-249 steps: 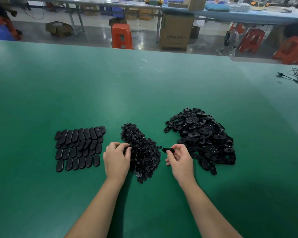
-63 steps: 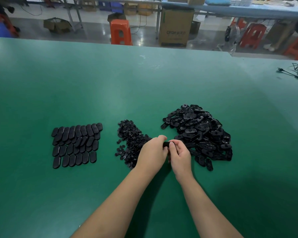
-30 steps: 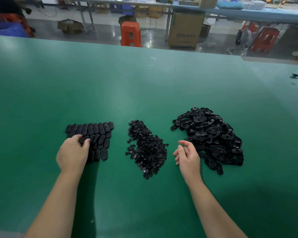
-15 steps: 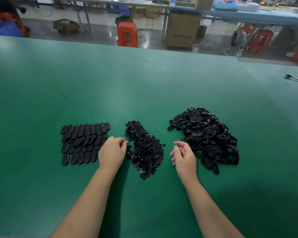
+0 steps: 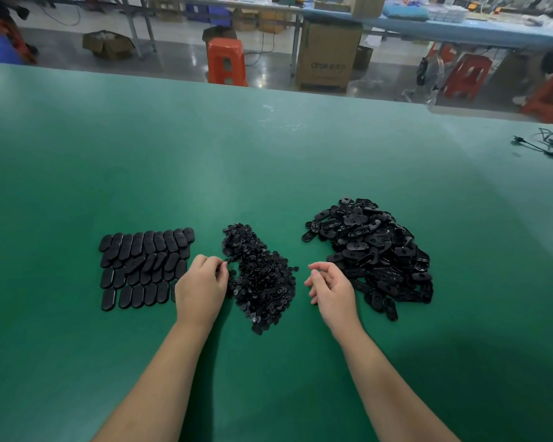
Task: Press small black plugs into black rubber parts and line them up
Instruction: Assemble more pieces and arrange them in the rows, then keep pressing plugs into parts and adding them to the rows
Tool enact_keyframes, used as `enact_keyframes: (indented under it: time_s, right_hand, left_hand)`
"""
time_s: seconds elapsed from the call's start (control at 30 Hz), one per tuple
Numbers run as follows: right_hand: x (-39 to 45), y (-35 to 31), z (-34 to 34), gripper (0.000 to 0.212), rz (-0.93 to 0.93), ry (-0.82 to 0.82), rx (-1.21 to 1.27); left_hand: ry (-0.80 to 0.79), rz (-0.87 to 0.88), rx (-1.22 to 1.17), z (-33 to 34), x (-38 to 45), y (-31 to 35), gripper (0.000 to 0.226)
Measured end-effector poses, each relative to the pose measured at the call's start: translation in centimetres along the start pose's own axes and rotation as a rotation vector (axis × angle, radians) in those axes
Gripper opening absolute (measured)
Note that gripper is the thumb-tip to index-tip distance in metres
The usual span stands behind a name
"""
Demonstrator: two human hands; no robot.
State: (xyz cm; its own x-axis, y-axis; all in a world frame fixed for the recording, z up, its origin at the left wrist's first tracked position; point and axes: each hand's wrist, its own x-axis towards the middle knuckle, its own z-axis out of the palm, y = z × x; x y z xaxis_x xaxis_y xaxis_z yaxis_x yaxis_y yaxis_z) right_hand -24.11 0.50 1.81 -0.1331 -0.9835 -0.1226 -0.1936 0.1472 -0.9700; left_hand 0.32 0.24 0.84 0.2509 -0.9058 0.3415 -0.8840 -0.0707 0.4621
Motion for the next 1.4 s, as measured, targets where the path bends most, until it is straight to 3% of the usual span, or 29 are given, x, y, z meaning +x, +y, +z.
enact_keyframes:
  time_s: [0.1, 0.27, 0.37, 0.5, 0.63, 0.77, 0.9, 1.03, 1.4]
  right_hand:
    - [0.5, -0.4, -1.2, 0.017, 0.049, 0.008, -0.035]
    - [2.0, -1.6, -5.7, 0.015, -0.079, 0.066, -0.815]
    - [2.5, -2.4, -8.0, 0.019, -0.028, -0.028, -1.097]
    - [2.7, -2.7, -9.0, 0.024, -0.020, -0.209, -1.206]
    - [2.4, -2.6, -8.0, 0.029, -0.082, -0.248, -1.227]
    - [2.3, -2.2, -6.7, 0.034, -0.120, -0.173, -0.976]
    - [2.0, -2.3, -5.3, 0.037, 0.040, -0.131, -0.240]
    - [1.5, -2.2, -3.5, 0.021, 0.141, -0.066, 0.147]
    - [0.4, -0.3, -0.3, 0.006, 0.116, 0.027, 0.283]
  left_hand:
    - [0.048, 0.052, -0.026, -0.2, -0.3, 0.1, 0.009]
    - [0.021, 0.025, -0.123, -0.1, -0.4, 0.0, 0.009]
    - [0.017, 0.047, -0.147, 0.1, -0.5, 0.0, 0.007]
    - [0.017, 0.092, -0.166, 0.1, -0.5, -0.1, 0.004]
    - [0.024, 0.120, -0.181, 0.1, -0.6, -0.1, 0.002]
    - [0.027, 0.126, -0.203, 0.1, -0.7, 0.0, 0.002]
    - [0.045, 0.122, -0.223, 0.4, -0.8, -0.1, 0.010]
    - [0.072, 0.130, -0.221, 0.5, -0.8, -0.2, 0.019]
    - [0.061, 0.052, -0.223, 0.5, -0.7, -0.1, 0.010]
